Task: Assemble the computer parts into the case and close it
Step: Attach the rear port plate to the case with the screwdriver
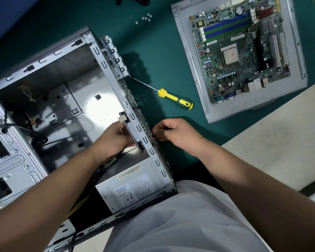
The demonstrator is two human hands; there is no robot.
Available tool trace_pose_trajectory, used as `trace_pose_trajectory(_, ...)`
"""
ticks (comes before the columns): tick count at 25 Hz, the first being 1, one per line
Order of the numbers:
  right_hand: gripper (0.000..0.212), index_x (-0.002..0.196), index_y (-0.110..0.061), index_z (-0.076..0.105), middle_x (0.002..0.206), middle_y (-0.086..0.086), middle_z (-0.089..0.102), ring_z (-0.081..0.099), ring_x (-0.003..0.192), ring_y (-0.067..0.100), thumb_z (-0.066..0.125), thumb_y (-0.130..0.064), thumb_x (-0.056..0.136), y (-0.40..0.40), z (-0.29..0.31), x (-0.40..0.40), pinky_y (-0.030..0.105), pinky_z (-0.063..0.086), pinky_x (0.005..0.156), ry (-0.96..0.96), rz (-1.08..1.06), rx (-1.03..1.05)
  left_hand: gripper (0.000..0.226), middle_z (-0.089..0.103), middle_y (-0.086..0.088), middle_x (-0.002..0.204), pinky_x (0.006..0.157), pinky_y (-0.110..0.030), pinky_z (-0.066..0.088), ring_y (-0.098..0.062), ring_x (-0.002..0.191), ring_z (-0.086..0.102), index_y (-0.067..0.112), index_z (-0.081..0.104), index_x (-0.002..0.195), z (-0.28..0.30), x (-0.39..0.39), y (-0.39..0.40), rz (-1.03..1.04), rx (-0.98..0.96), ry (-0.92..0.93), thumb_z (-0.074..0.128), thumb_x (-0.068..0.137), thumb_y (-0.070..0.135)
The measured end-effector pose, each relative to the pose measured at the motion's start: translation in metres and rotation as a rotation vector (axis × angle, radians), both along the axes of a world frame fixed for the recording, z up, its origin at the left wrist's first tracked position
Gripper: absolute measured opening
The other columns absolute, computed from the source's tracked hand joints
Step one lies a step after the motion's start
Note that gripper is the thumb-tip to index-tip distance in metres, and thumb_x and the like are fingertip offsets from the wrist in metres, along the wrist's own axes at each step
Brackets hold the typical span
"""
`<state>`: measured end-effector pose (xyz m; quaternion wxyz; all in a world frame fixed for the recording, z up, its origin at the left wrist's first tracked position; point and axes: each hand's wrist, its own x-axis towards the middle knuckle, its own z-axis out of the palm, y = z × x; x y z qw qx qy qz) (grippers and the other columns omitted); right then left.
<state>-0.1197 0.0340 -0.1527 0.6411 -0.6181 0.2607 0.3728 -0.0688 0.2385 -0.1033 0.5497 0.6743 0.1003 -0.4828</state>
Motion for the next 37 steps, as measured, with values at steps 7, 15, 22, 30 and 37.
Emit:
trace_pose_trajectory(7,0.025,0.076,-0.024,0.076,0.083,-0.005,0.076,0.072,0.082,0.014,0.073,-0.005,0.092,0.001,0.001,0.003,0.038,0.059,0.095,-0.002,0.028,-0.014,0.03,0.076,0.008,0.07,0.06,-0.012,0.054,-0.002,0.066,0.072,0.004,0.067,0.088,-0.002,-0.001,0.0,0.01,-0.022,0.016,0.057,0.087,-0.024)
trace_pose_trajectory(15,0.026,0.073,-0.029,0.08,0.084,-0.003,0.078,0.074,0.08,0.01,0.075,-0.009,0.089,0.002,-0.005,0.001,0.033,0.059,0.092,0.045,0.015,-0.005,0.032,0.075,0.005,0.069,0.059,-0.013,0.053,-0.003,0.063,0.07,0.005,0.068,0.081,-0.008,-0.007,0.003,-0.006,-0.046,-0.057,0.057,0.087,-0.024)
trace_pose_trajectory(22,0.032,0.071,-0.03,0.081,0.083,-0.002,0.078,0.072,0.082,0.013,0.075,-0.004,0.088,0.001,-0.006,0.004,0.038,0.058,0.097,0.073,0.035,-0.028,0.033,0.074,0.006,0.067,0.058,-0.013,0.053,-0.002,0.061,0.07,0.003,0.067,0.08,-0.011,-0.009,0.003,0.0,-0.07,-0.06,0.055,0.086,-0.027)
trace_pose_trajectory(30,0.024,0.076,-0.022,0.079,0.084,0.0,0.079,0.074,0.079,0.011,0.076,-0.002,0.087,0.002,0.003,0.005,0.03,0.06,0.091,0.057,0.022,-0.08,0.035,0.076,0.006,0.073,0.06,-0.013,0.054,-0.003,0.066,0.071,0.008,0.07,0.083,-0.014,-0.009,0.005,-0.006,-0.063,-0.08,0.057,0.086,-0.025)
trace_pose_trajectory(37,0.017,0.096,-0.015,0.081,0.096,0.006,0.079,0.074,0.086,0.011,0.072,-0.002,0.09,-0.001,0.007,-0.002,0.021,0.058,0.086,0.049,-0.034,-0.011,0.03,0.078,0.006,0.078,0.063,-0.013,0.054,-0.003,0.07,0.072,0.005,0.071,0.088,-0.014,-0.009,0.006,-0.016,-0.064,-0.097,0.059,0.087,-0.022)
